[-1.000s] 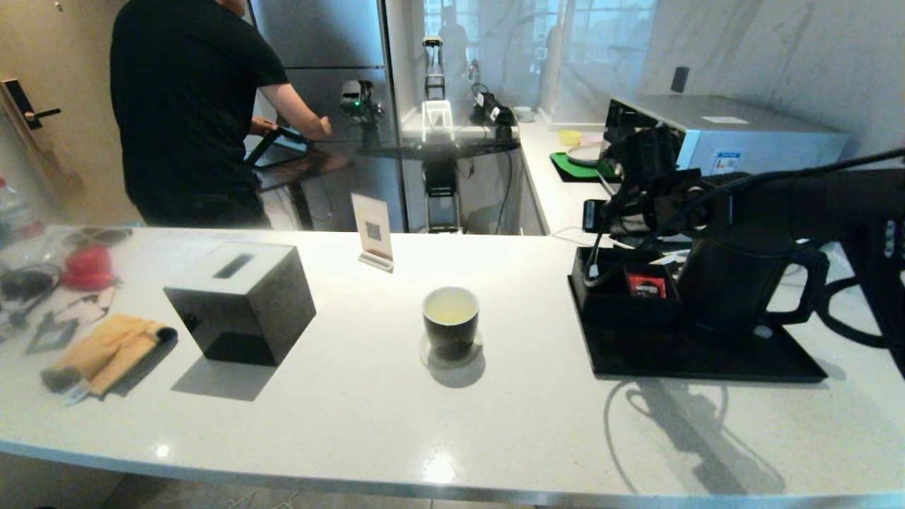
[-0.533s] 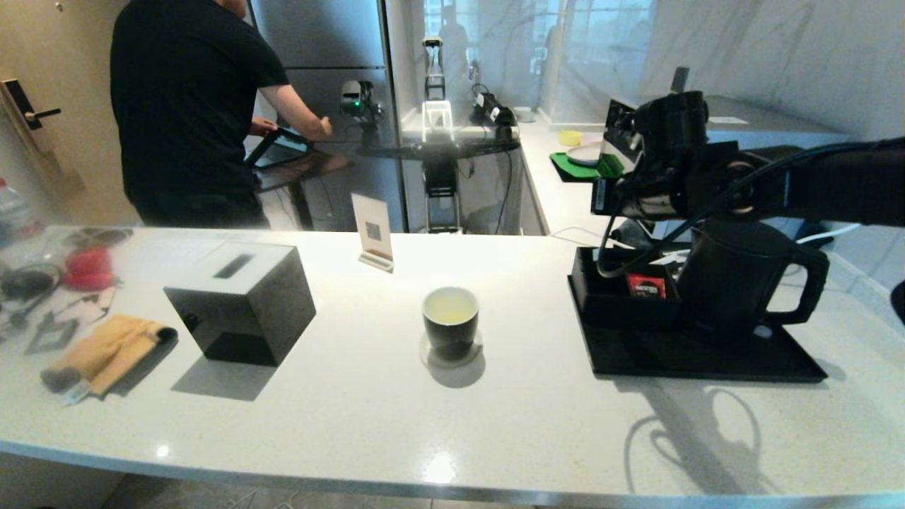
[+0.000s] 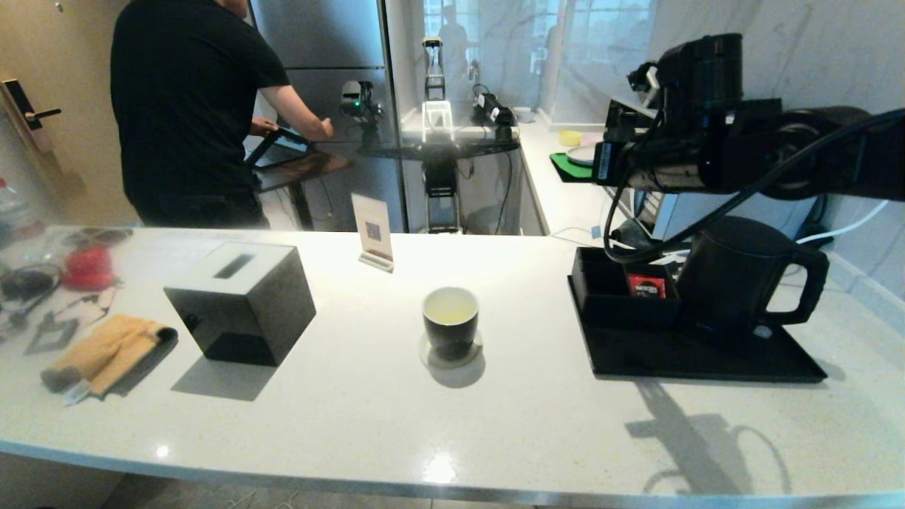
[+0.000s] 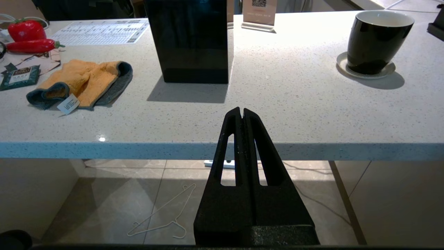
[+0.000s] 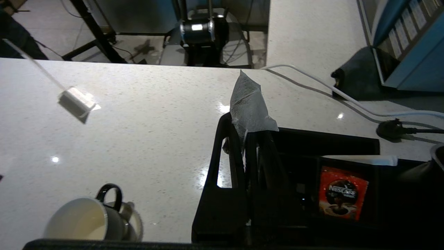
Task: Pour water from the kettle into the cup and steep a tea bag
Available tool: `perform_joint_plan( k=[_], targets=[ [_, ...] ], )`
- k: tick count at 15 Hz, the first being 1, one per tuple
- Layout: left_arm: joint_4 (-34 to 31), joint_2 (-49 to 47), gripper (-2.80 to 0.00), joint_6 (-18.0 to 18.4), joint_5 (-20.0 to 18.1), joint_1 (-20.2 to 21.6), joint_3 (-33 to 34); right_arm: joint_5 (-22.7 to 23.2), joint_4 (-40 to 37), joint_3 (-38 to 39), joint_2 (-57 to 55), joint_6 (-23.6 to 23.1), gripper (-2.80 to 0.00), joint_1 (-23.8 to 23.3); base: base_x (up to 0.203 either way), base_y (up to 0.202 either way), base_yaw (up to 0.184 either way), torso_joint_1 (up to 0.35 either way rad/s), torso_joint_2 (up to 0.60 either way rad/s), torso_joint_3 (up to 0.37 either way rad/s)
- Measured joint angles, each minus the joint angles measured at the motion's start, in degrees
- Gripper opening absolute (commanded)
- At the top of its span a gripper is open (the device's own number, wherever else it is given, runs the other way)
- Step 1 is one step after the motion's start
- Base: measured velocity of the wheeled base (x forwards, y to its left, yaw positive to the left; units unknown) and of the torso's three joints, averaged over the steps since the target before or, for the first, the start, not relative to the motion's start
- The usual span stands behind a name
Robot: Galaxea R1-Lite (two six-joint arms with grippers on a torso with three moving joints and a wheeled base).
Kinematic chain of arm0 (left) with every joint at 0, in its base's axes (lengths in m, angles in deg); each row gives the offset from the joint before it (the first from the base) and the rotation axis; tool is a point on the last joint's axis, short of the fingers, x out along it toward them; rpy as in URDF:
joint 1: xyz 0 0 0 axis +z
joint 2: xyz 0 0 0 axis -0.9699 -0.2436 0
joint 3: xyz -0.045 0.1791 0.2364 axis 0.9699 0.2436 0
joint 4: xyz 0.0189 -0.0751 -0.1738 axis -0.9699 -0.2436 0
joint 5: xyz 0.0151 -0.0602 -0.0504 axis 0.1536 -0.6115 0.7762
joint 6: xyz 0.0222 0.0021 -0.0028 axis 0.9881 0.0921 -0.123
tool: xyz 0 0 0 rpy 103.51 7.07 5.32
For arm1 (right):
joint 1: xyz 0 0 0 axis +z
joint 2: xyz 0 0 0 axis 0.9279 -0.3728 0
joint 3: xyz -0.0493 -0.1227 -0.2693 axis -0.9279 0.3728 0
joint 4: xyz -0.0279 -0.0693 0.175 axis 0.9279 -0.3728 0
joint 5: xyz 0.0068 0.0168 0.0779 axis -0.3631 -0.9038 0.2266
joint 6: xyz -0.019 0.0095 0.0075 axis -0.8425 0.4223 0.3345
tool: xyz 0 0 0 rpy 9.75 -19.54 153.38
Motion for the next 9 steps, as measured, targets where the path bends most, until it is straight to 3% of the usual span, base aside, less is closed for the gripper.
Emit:
perform_joint_plan(
  k=[9],
  targets=[
    [0.00, 0.00, -2.80, -0.02, -0.02, 0.00, -0.02, -0.66, 4.99, -0.13, 1.85, -0.22, -2.80, 9.56, 0.000, 0.000, 0.000, 0.000, 0.00, 0.000]
  ],
)
